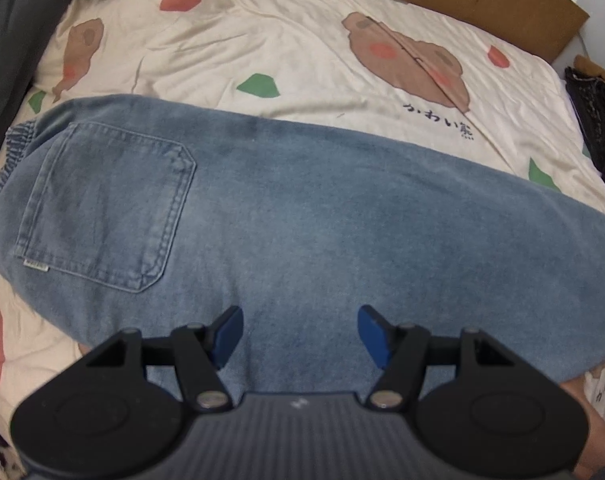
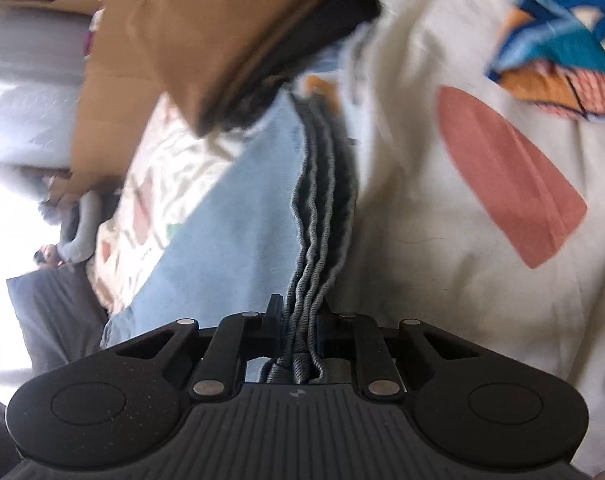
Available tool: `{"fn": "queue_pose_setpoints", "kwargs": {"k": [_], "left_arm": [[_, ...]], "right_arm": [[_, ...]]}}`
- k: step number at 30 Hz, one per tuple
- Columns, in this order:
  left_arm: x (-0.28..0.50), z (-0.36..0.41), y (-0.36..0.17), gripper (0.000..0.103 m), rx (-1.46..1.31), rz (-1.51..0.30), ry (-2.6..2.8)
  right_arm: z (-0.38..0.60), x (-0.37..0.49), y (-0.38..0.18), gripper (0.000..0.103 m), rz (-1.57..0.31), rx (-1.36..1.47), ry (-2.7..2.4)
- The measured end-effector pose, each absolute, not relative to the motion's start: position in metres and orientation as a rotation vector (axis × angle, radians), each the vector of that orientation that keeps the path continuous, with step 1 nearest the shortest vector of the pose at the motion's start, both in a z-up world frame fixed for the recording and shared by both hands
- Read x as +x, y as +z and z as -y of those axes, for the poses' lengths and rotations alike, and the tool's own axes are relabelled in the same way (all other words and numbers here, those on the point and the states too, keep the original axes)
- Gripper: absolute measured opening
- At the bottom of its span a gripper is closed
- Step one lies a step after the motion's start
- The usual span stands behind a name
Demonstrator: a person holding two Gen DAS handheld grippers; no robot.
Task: Fold clothes
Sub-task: 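Raise the held jeans legs with the right tool, stretching them up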
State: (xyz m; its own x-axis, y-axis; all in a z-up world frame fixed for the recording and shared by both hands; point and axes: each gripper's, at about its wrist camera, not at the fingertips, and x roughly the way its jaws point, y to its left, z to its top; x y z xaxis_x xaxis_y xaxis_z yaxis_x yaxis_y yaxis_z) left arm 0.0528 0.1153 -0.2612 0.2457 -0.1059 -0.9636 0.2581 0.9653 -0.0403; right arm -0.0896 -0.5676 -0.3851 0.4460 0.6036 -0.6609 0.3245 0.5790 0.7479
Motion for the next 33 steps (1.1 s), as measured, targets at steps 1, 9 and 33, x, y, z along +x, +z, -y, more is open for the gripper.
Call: {"fn": "queue_pose_setpoints", "kwargs": {"k": [1,9,33], "left_arm": [[0.052,-0.115,-0.261,0.066,0.137,-1.302,-0.25],[0.054,-0.114,-0.263,0.066,0.135,-1.304,-0.261],[0.048,-0.106,-0.268,0.066,0.13,-1.322,-0.283]], "right_arm": [[0.564,-0.087,-0.381,0.013,-1.14,0.986,0.234],[0.553,-0.062,-0.388,0.036,-1.207,0.965,0.257],[0.573,-0.018,-0.436,0.034,-1.309,0.969,0.277]]}}
